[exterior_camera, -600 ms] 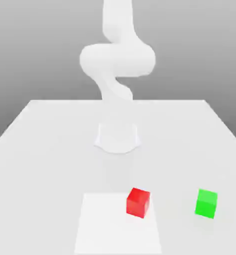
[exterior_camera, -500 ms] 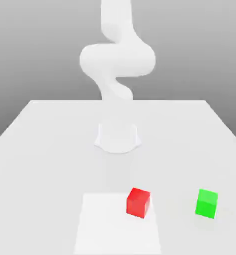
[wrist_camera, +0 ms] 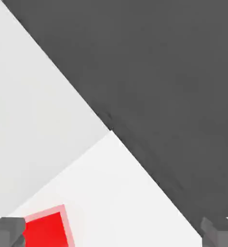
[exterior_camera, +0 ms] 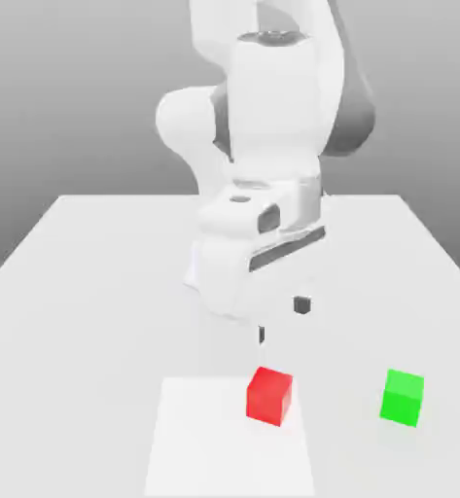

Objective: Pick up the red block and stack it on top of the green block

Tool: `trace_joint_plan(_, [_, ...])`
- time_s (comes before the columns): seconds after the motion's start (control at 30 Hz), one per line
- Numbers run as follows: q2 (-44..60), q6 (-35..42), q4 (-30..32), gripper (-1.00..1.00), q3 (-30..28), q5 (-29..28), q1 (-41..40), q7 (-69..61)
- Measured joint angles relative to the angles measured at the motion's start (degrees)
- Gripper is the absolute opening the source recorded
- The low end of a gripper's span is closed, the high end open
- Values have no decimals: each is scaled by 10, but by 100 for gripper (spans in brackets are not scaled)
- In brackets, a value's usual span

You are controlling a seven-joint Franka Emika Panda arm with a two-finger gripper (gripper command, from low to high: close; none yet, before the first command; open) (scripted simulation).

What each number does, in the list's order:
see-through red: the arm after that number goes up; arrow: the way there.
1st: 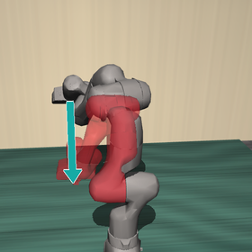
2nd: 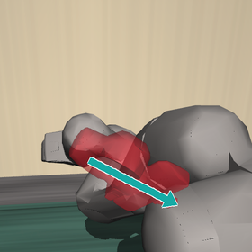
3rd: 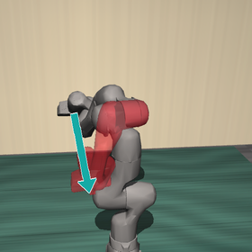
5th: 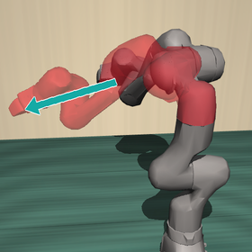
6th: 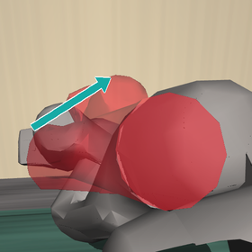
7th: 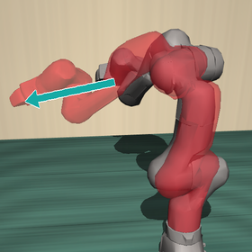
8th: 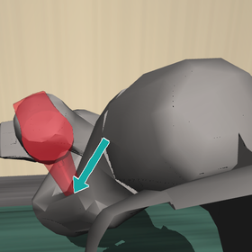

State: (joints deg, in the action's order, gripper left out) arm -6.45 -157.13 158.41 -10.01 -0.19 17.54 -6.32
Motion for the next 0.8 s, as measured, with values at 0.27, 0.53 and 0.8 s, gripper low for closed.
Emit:
trace_joint_plan(0.27, [160, -126, 17, 0, 41, 53, -18, -106])
trace_joint_plan(0.53, [199, -158, 12, -100, 64, 69, -37, -117])
trace_joint_plan(0.8, [65, -42, 30, -100, 44, 2, -33, -64])
